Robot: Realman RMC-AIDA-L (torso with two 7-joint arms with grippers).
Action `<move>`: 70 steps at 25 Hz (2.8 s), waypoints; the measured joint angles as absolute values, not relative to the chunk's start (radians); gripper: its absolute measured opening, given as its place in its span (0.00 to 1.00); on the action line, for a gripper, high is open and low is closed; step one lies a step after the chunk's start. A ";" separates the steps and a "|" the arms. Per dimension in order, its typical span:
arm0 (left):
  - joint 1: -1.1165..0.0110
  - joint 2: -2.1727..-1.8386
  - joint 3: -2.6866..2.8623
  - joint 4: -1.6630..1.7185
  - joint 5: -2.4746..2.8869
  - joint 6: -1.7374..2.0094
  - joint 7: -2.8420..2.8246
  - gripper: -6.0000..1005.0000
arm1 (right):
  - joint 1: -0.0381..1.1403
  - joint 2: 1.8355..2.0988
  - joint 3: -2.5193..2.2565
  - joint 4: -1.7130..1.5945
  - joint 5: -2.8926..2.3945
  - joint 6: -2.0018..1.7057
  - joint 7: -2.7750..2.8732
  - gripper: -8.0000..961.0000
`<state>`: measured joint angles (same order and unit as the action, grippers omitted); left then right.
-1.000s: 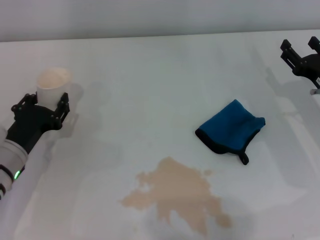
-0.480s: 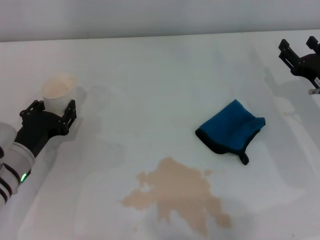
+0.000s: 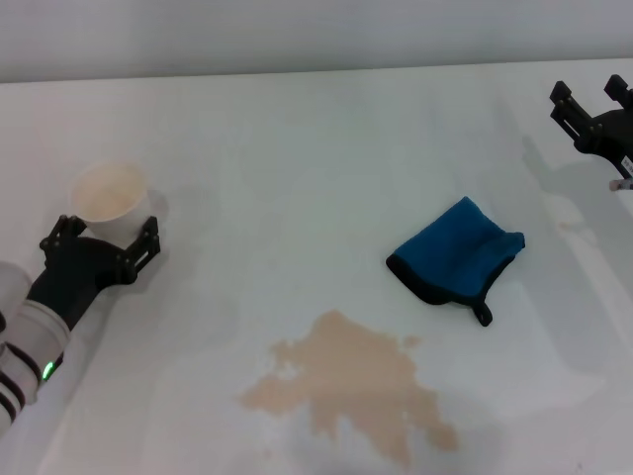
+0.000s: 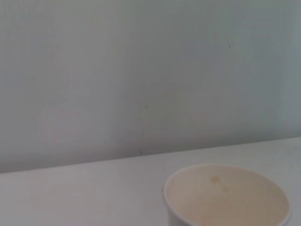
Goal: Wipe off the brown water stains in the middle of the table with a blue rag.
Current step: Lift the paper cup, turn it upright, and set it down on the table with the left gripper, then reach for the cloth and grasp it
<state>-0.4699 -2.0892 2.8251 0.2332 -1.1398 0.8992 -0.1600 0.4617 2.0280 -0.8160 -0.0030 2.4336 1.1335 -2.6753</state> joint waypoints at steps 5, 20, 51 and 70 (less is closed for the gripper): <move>-0.449 -2.089 2.821 0.251 -1.137 0.905 -0.161 0.81 | 0.460 2.028 -0.816 -0.003 2.433 1.134 -2.675 0.83; -0.306 -2.087 2.829 0.321 -1.135 1.011 -0.163 0.89 | 0.456 2.019 -0.827 -0.011 2.392 1.157 -2.539 0.82; -0.123 -2.080 2.819 0.308 -1.145 1.328 -0.232 0.89 | 0.578 1.970 -1.053 -1.288 0.748 1.556 -0.924 0.81; -0.162 -2.079 2.818 0.308 -1.146 1.376 -0.232 0.89 | 0.569 2.016 -1.102 -1.127 0.642 1.635 -0.411 0.81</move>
